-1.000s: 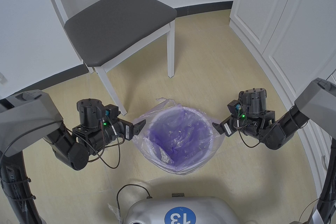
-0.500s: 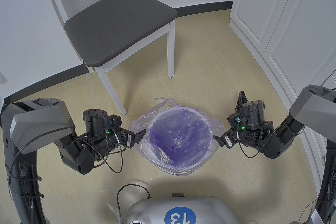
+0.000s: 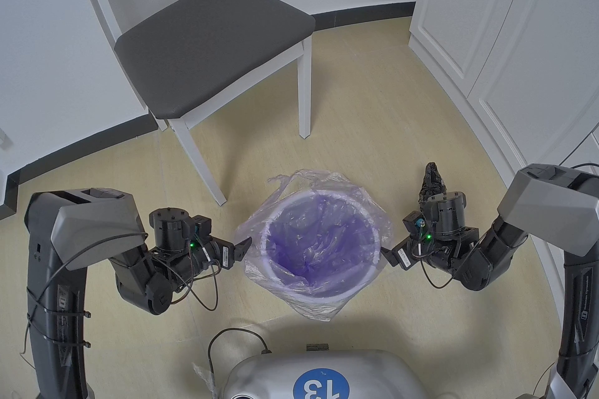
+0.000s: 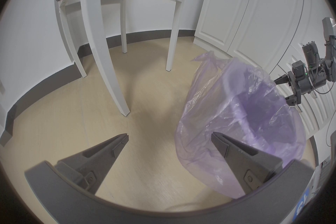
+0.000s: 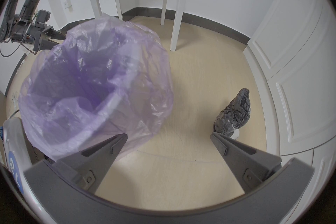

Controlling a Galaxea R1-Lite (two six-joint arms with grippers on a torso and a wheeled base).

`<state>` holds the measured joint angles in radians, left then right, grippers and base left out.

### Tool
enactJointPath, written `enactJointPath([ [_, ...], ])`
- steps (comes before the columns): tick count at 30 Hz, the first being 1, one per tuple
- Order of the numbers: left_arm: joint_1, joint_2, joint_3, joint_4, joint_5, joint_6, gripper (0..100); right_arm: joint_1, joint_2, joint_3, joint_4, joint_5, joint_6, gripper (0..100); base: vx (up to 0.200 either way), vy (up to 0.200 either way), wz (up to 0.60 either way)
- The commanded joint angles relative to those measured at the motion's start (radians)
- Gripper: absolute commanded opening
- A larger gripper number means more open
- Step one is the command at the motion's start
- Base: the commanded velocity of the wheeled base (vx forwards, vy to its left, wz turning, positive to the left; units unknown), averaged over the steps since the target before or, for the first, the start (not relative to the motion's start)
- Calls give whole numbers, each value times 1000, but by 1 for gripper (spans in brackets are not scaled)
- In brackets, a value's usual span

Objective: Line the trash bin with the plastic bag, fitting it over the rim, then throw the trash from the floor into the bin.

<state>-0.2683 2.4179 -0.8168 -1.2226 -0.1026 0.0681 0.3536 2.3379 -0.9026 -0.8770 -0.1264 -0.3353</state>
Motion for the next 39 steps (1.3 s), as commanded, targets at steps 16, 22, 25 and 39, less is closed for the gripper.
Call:
enactJointPath([
  [16,-9,214,-220,48,1,-27,100,-35,179,-165,33,21,6,100,0,0,0],
  [22,-11,222,-248,89,1,-27,100,-42,179,-205,116,42,6,100,0,0,0],
  [25,-12,218,-259,109,1,-28,100,-44,173,-208,141,48,2,100,0,0,0],
  [39,1,64,67,-106,3,-45,100,-44,-307,171,105,88,-45,100,0,0,0],
])
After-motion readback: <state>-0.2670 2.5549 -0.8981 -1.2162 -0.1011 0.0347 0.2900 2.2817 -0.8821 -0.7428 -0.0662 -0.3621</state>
